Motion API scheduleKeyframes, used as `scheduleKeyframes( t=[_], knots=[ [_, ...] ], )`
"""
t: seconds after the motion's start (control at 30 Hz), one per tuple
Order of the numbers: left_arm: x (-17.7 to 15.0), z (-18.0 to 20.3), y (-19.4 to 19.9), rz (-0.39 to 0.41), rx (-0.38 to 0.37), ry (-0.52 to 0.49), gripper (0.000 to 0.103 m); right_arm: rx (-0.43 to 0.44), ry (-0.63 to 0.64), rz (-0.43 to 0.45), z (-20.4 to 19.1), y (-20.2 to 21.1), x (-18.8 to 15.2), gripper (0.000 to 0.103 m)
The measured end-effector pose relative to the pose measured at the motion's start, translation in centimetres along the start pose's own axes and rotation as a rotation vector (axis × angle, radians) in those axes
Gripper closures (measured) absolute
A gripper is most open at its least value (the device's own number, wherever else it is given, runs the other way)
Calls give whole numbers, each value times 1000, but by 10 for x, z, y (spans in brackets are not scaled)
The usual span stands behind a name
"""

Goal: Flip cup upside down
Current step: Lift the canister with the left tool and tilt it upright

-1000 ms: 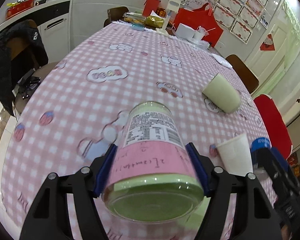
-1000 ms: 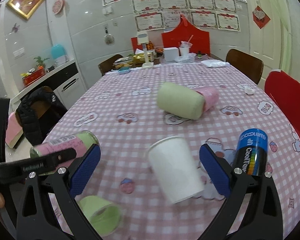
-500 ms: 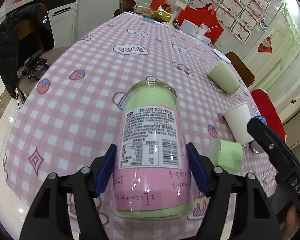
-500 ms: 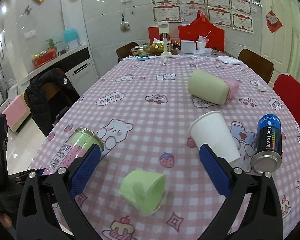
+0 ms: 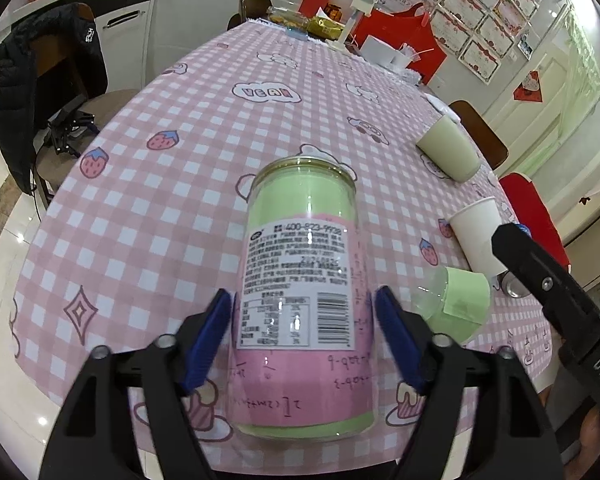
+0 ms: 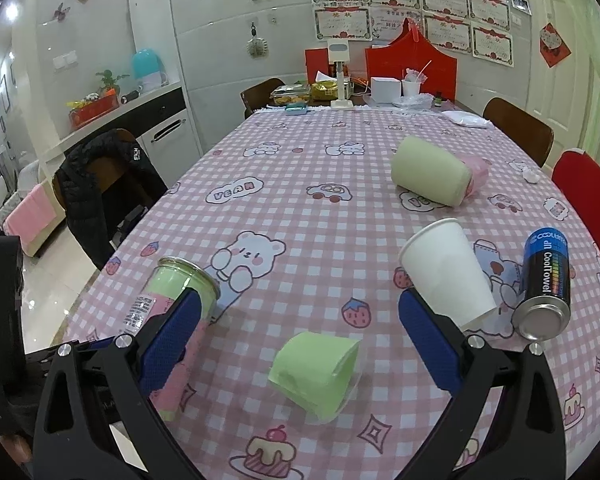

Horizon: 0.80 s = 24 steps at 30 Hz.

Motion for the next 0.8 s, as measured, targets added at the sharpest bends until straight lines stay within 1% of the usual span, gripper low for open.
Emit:
scheduleKeyframes(
  t=[0.23, 0.4, 0.47, 0.57, 0.67, 0.8],
  knots=[
    [2, -6, 13, 16, -45, -7, 24, 50, -27, -34, -14, -3, 6, 7],
    [7, -26, 39, 74, -44, 16, 24, 89, -65, -86, -29, -12, 11, 7],
    [9, -36, 44, 83, -28, 28, 24, 109, -89, -129, -35, -20, 11, 7],
    [10, -53, 50, 90, 18, 40, 24, 145, -126, -193, -43, -32, 11, 7],
    [11, -67, 54, 102, 2, 58, 24, 173, -131, -254, -57, -47, 8, 7],
    [13, -79, 52, 100, 21, 62, 24, 199, -162, -321, -67, -63, 4, 7]
  ],
)
Point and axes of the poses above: each gripper's, at about its wrist camera, not at the fingertips, and y roughly against the way its jaws point, z to its right, x to its top, the point moved 2 cm from there along -y, roughly the way its jaws point, and after that the axes turned 10 degrees about -y, right-handed, at the moved point
